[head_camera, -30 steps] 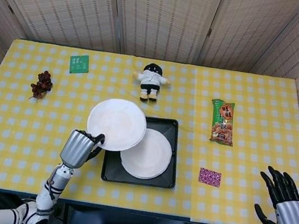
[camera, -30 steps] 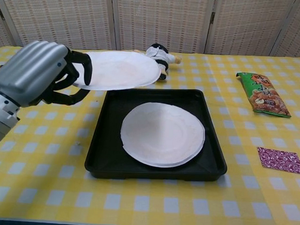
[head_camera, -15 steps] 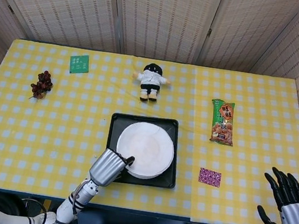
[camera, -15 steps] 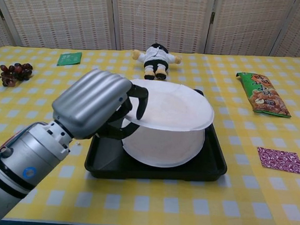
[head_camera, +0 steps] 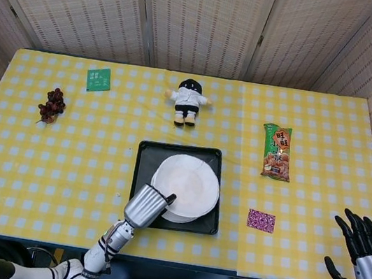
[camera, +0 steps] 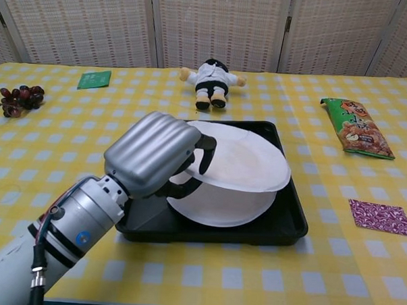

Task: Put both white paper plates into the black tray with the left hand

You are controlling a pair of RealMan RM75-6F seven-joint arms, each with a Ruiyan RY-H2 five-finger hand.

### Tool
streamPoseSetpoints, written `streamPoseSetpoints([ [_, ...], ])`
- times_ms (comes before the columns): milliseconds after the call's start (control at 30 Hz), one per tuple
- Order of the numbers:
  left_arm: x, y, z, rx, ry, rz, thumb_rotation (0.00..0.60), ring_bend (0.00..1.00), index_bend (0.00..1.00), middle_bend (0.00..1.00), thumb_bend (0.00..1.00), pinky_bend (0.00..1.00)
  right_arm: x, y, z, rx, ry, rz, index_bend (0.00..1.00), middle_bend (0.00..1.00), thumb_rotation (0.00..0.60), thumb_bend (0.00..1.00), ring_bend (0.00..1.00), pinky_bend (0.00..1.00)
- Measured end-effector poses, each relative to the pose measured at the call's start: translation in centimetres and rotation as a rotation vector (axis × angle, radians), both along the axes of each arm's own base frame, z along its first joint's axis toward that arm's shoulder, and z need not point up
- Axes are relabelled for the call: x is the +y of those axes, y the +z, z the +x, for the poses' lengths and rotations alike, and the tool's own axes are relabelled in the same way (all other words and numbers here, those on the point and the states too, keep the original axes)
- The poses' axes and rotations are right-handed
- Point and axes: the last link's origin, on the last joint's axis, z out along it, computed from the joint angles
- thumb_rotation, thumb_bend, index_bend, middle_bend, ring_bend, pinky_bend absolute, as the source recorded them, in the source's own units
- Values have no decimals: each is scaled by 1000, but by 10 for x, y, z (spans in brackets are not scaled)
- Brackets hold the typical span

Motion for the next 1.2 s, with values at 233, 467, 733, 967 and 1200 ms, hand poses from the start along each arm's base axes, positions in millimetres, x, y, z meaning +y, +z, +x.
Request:
streamPoseSetpoints([
  [233,5,-9,-8,13,19,-6,600,1000,645,1000,460,1000,0,1,-1,-2,-6,-2,0,0,600,366,0,0],
  [467,-1,-13,-7,13,1,-22,600,1000,651,1000,462,1000,3,-1,1,-13,9,31,0,0,600,367,0,0],
  [733,-8,-21,-5,16,-5,-58,600,1000,433,1000,446,1000,5,-1,3,-16,18,37,0,0,600,367,0,0],
  [967,-9,-21,-3,13,-1,-58,600,1000,284,1000,317,1000,6,1,2,-21,19,29,0,0,600,367,0,0],
  [1200,-17,-15,0,10,-4,-83,600,1000,267,1000,202,1000,5,0,2,-19,16,28,0,0,600,367,0,0],
])
